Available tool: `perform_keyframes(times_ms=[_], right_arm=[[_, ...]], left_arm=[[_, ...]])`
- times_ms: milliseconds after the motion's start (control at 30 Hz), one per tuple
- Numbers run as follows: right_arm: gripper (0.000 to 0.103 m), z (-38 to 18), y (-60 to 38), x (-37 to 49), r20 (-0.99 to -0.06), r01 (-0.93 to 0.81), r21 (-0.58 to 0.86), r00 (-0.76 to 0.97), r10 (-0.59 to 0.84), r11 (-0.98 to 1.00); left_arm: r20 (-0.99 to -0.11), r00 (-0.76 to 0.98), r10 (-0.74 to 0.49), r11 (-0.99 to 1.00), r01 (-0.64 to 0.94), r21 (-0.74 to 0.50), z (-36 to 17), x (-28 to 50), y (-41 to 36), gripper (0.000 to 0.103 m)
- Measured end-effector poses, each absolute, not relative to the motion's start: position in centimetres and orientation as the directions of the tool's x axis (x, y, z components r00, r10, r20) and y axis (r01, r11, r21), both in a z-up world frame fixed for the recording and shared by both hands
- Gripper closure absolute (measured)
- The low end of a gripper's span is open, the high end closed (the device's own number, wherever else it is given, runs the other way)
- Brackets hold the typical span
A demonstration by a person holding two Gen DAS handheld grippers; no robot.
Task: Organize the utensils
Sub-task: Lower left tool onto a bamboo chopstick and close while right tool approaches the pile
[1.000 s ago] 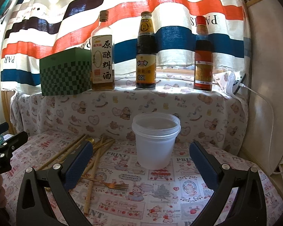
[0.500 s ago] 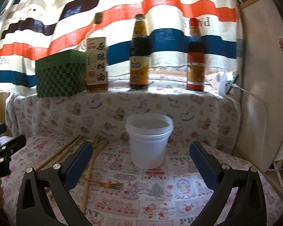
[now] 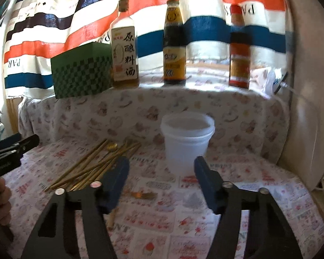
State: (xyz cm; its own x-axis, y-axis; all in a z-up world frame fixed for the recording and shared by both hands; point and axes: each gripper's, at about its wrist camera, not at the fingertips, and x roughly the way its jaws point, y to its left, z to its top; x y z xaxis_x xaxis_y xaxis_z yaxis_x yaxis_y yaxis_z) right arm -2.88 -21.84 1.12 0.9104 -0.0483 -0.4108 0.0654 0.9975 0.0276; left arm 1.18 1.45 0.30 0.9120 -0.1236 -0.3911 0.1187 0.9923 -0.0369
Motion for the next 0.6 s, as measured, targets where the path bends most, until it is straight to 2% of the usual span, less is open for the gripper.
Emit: perform_keyframes(times_ms=[133,167,233,433,500,600], right_arm=[[0.052,1.3,-21.9,-2.9,-0.411,0.047,0.025,0.911,-0.033,0.999],[0.063,1.3,-22.0,-2.8,-0.415,0.039,0.026,0.91,-0.025,0.999],[0.075,1.2,-22.3,-2.5,-0.434,0.017,0.056,0.901,0.009,0.998],[0.077,0.2,-23.4,-1.2,-0.502,0.008,0.148,0.862,0.068,0.989],[0.077,-0.2,-23.7,-0.8,-0.521,0.023,0.16,0.851,0.064,0.987],[0.077,-0.7,-24.3,-0.2,-0.544,0.051,0.18,0.837,0.056,0.982]], left_arm=[[-0.44,0.893,-0.091,0.994,0.11,0.018,-0.1,1.6,0.7,0.02],[-0.446,0.889,-0.101,0.993,0.119,0.013,0.0,1.7,0.8,0.02],[-0.459,0.881,-0.117,0.992,0.121,-0.021,0.0,1.9,1.2,0.021],[-0.593,0.781,-0.197,0.978,0.115,-0.173,-1.2,4.1,3.2,0.031],[-0.65,0.734,-0.198,0.977,0.096,-0.189,-2.0,4.8,3.6,0.038],[-0.699,0.671,-0.248,0.968,0.137,-0.212,-2.9,5.5,3.3,0.04]])
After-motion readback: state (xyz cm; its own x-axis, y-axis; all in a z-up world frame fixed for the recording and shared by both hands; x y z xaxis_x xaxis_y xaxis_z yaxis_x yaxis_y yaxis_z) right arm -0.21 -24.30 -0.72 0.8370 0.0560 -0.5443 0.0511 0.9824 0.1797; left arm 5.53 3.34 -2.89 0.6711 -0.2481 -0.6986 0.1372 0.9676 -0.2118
